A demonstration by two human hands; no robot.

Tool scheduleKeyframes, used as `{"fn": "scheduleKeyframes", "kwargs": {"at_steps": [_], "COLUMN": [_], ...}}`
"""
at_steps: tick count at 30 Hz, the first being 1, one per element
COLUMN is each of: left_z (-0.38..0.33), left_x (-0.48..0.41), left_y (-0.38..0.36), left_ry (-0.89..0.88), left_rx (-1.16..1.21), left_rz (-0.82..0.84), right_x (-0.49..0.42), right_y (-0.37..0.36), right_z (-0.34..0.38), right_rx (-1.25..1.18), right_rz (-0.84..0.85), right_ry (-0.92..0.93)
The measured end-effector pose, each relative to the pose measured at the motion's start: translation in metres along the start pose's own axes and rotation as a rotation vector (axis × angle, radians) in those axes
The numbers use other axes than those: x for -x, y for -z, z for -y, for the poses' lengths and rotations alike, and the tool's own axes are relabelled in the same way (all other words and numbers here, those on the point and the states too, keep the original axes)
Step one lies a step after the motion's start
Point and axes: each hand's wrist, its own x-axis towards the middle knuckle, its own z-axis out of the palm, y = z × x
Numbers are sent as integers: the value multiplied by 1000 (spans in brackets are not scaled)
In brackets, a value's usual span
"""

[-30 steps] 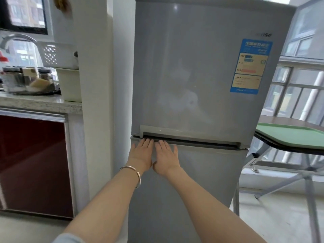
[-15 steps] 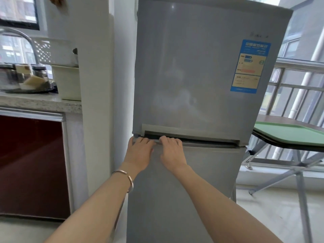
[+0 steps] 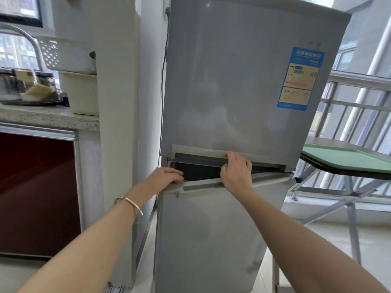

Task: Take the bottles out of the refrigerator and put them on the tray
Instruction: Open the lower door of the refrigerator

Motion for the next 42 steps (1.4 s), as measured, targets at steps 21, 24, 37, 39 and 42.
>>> {"fn": "scheduleKeyframes", "kwargs": {"at_steps": [21, 24, 37, 39, 42], "left_z": [-62, -65, -88, -88, -85], "left_x": [9, 7, 5, 3, 2], "left_y": [-149, -178, -296, -310, -329], "left_ry": [116, 61, -551, -696, -813], "left_rx": [-333, -384, -580, -701, -834], "left_rz": [1263, 1187, 731, 632, 524], "right_x": [38, 50, 90, 97, 116], "right_y": [81, 97, 171, 182, 194], "right_z": [-101, -109, -141, -147, -155], "right_rx": [198, 259, 491, 503, 562], "right_rz": [322, 322, 553, 593, 614], "right_ry": [-459, -445, -463, -488, -553]}}
